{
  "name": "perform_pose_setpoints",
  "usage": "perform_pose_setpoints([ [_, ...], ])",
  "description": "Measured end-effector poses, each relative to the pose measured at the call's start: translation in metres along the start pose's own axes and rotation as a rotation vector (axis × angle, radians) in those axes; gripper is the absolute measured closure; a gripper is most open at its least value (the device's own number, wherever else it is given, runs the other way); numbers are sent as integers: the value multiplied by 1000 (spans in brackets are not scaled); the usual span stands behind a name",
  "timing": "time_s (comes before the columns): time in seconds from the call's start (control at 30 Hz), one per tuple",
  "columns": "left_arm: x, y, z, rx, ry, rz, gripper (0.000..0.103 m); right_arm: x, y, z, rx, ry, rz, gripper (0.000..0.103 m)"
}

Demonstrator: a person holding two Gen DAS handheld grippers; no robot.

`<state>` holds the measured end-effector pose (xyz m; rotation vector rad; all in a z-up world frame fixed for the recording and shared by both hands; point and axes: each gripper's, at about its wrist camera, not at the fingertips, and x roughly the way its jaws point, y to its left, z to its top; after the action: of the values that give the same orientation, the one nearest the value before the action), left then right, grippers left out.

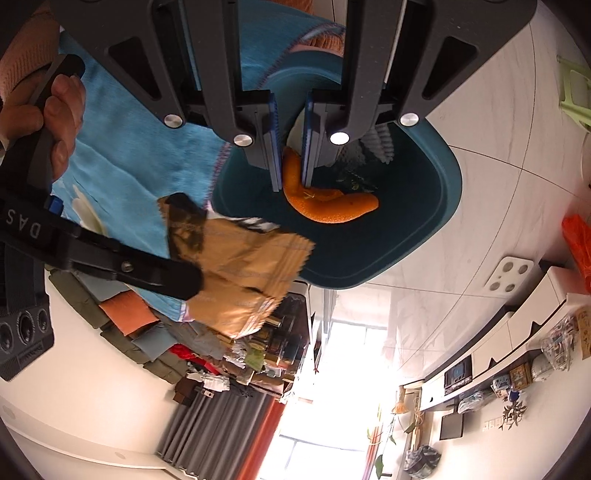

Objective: Collect trash
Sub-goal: 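Open the left tool into the bin while the right tool releases the wrapper, then move both open tools back over the trash on the sheet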

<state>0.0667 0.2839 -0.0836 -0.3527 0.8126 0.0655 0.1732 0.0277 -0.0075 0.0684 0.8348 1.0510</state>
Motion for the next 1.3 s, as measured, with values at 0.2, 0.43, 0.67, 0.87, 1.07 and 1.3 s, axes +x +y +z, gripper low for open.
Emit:
perform_pose_setpoints([
  [0.2,17,4,4,-11,23,9,92,29,-6,2,24,64,-34,85],
  [0.43,34,13,7,-54,35,10,92,33,-12,0,66,81,-52,79],
  [0.67,24,7,7,-51,-18,15,76,3,-14,-7,61,42,-43,73],
  [0.87,-14,-31,1,15,-128,-57,58,-61,-15,-24,24,-43,-42,61],
  [1.07,-26,-97,-19,143,-124,-212,54,-144,-42,-62,62,-133,-115,57],
  [1.3,-17,-189,-46,328,-56,-374,52,-243,-82,-113,159,-236,-310,55],
])
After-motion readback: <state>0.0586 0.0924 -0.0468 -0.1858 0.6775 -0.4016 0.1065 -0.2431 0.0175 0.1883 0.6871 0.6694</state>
